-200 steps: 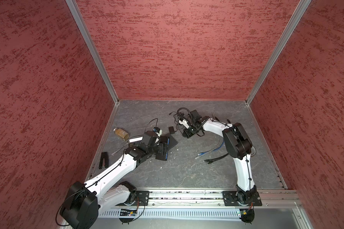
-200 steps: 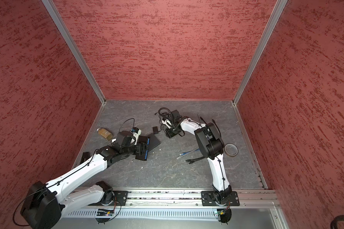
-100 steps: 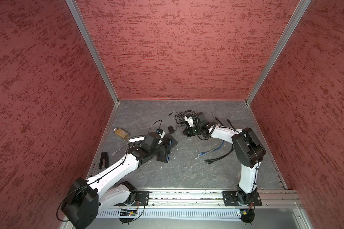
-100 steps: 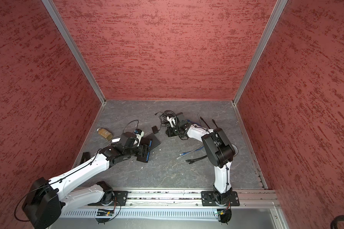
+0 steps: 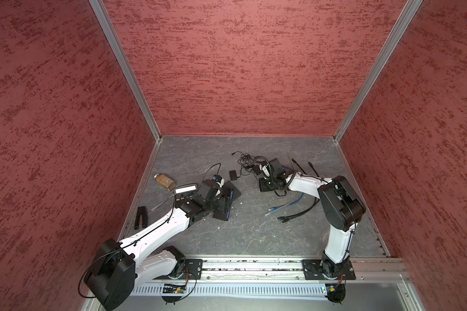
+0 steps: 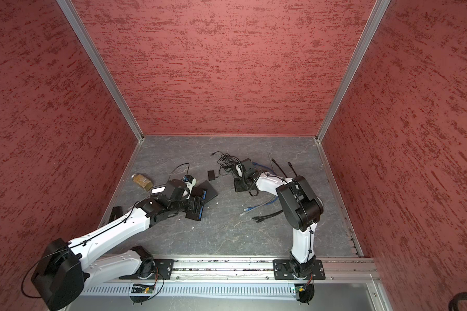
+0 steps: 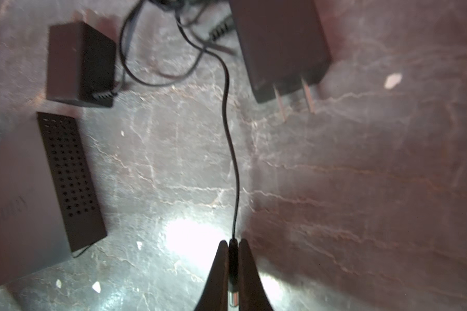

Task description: Insert the plug into the switch port

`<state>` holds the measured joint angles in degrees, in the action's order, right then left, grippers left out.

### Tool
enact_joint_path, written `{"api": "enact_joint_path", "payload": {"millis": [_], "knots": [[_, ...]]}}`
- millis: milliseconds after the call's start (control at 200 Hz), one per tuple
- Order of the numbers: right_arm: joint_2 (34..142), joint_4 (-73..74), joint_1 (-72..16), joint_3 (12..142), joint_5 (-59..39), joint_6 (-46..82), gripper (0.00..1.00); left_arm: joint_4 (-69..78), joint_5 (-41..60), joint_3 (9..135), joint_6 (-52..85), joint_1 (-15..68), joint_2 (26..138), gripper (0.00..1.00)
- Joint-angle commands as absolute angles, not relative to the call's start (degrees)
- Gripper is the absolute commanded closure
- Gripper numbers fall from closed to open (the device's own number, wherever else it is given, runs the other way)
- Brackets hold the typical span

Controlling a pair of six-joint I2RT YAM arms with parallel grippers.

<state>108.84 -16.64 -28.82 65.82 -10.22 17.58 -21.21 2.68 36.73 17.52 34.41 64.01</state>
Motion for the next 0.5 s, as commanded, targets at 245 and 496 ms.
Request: {"api": "enact_joint_path", "payload": {"millis": [245, 496], "knots": [[111.0, -29.1, -28.9, 70.5, -3.4, 14.9, 0.78, -17.8, 2.3, 37.2, 16.9, 34.6, 63.9, 0.48], [112.5, -34.3, -28.9, 75.3, -0.7, 11.9, 0.66, -17.7, 2.3, 36.9, 16.9, 34.6, 64.0, 0.48]]}}
